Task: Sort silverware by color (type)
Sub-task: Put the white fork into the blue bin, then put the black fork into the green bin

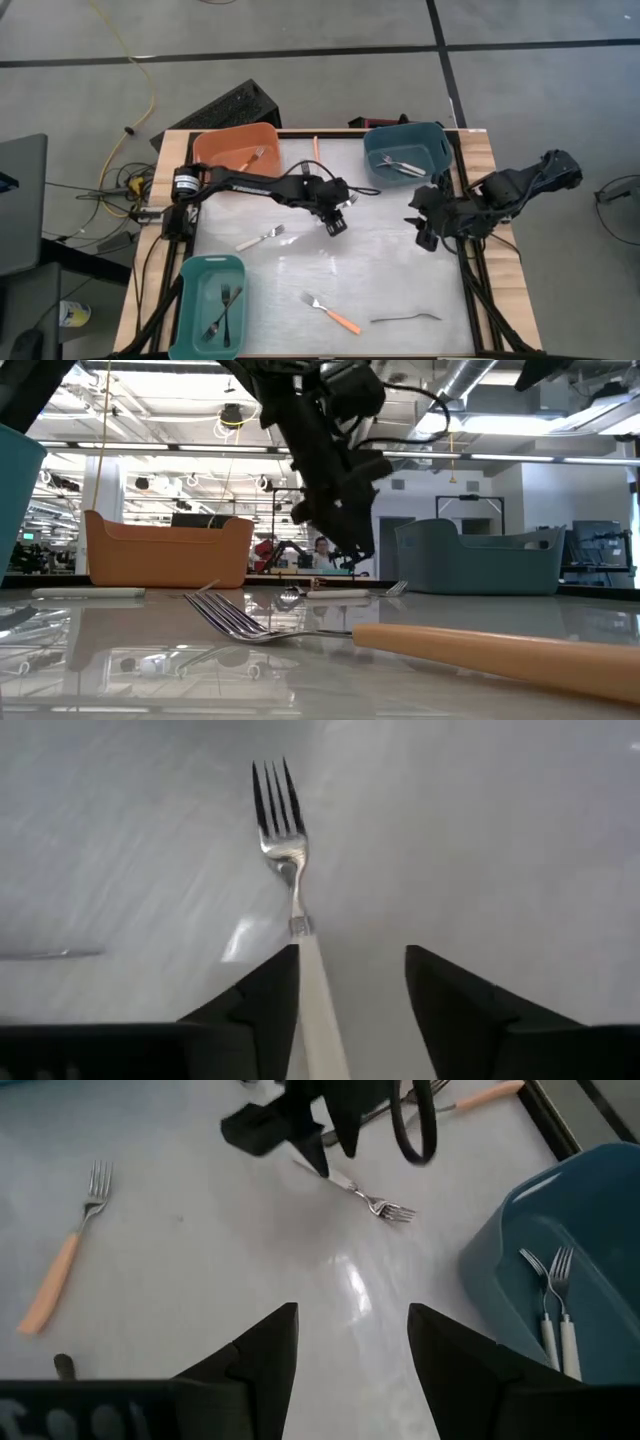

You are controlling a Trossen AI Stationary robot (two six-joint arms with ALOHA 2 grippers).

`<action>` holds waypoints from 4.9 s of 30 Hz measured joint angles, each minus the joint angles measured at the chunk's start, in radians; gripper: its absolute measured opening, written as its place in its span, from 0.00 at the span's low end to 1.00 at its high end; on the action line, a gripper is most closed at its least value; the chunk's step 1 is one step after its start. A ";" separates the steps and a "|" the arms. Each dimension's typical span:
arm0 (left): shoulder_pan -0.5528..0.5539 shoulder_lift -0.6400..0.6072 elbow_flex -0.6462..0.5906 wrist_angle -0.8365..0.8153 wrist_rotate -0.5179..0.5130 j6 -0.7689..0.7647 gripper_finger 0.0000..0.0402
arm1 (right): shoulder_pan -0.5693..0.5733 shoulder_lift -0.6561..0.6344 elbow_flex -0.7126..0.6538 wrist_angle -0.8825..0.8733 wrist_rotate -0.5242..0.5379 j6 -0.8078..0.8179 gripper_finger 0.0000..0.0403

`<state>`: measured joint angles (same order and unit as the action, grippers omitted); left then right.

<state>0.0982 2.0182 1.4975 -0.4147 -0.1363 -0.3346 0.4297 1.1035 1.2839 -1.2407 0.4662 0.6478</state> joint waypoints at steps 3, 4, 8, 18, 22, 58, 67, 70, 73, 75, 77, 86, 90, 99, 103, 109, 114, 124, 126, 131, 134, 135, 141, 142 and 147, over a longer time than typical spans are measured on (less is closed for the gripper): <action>0.002 0.031 0.000 0.027 0.002 -0.010 0.47 | 0.000 -0.001 0.000 -0.003 -0.020 0.000 0.53; 0.003 0.038 0.000 0.031 0.012 -0.017 0.47 | -0.001 -0.003 0.000 -0.008 -0.021 -0.001 0.53; -0.001 0.067 -0.003 0.055 0.003 -0.022 0.48 | 0.000 -0.016 0.000 -0.018 -0.025 -0.001 0.53; -0.009 0.130 -0.012 0.066 -0.042 -0.027 0.42 | -0.016 -0.062 0.001 -0.025 -0.026 -0.001 0.53; -0.018 0.151 -0.010 0.031 -0.065 -0.027 0.34 | -0.023 -0.067 0.001 -0.033 -0.026 -0.002 0.53; 0.135 -0.087 0.041 0.251 0.047 0.038 0.06 | -0.025 -0.067 0.001 -0.030 -0.025 0.007 0.53; 0.233 0.031 0.319 0.342 0.128 0.050 0.06 | -0.027 -0.067 0.001 -0.030 -0.019 0.004 0.53; 0.258 0.152 0.504 0.256 0.192 0.053 0.06 | -0.027 -0.067 0.001 -0.027 -0.018 0.006 0.53; 0.274 0.275 0.694 0.151 0.224 0.051 0.06 | -0.027 -0.067 0.001 -0.020 -0.019 0.007 0.53; 0.280 0.352 0.822 0.116 0.236 0.053 0.06 | -0.028 -0.067 0.001 -0.011 -0.016 0.007 0.53; 0.284 0.385 0.849 0.132 0.269 0.044 0.06 | -0.036 -0.067 0.001 0.002 -0.011 0.007 0.53; 0.284 0.398 0.755 0.186 0.239 0.023 0.11 | -0.069 -0.066 0.001 0.005 -0.003 0.009 0.53; 0.275 0.406 0.758 0.189 0.237 0.046 0.19 | -0.075 -0.066 0.001 0.008 0.005 0.004 0.53; 0.267 0.407 0.758 0.193 0.239 0.062 0.35 | -0.085 -0.066 0.001 0.019 0.006 -0.001 0.53; 0.273 0.397 0.758 0.169 0.245 0.062 0.37 | -0.084 -0.066 0.001 0.025 0.006 -0.001 0.53; 0.280 0.318 0.758 0.060 0.252 0.124 0.37 | -0.084 -0.064 0.001 0.023 -0.007 -0.001 0.53; 0.276 0.235 0.758 -0.127 0.224 0.166 0.37 | -0.084 -0.057 0.001 0.023 -0.022 -0.009 0.53; 0.185 -0.011 0.758 -0.715 -0.056 0.337 0.37 | -0.071 0.041 0.001 0.119 -0.217 -0.027 0.53; 0.153 -0.053 0.758 -0.809 -0.135 0.340 0.37 | -0.053 0.078 0.001 0.159 -0.256 -0.024 0.53; 0.074 -0.192 0.684 -0.950 -0.184 0.341 0.37 | 0.009 0.177 0.001 0.188 -0.342 0.101 0.53; 0.017 -0.334 0.524 -0.929 -0.184 0.341 0.37 | 0.054 0.235 0.001 0.192 -0.403 0.211 0.53; -0.003 -0.390 0.456 -0.904 -0.183 0.341 0.37 | 0.069 0.254 0.001 0.192 -0.419 0.243 0.53; -0.135 -0.725 -0.017 -0.545 -0.107 0.292 0.37 | 0.174 0.367 0.001 0.264 -0.472 0.442 0.53; -0.157 -0.771 -0.092 -0.463 -0.102 0.279 0.37 | 0.192 0.386 0.001 0.290 -0.475 0.454 0.53; -0.241 -0.938 -0.374 -0.180 -0.103 0.226 0.37 | 0.271 0.485 0.001 0.379 -0.527 0.447 0.53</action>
<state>-0.1427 1.0799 1.1237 -0.5946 -0.2398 -0.1083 0.7007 1.5884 1.2846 -0.8621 -0.0612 1.0949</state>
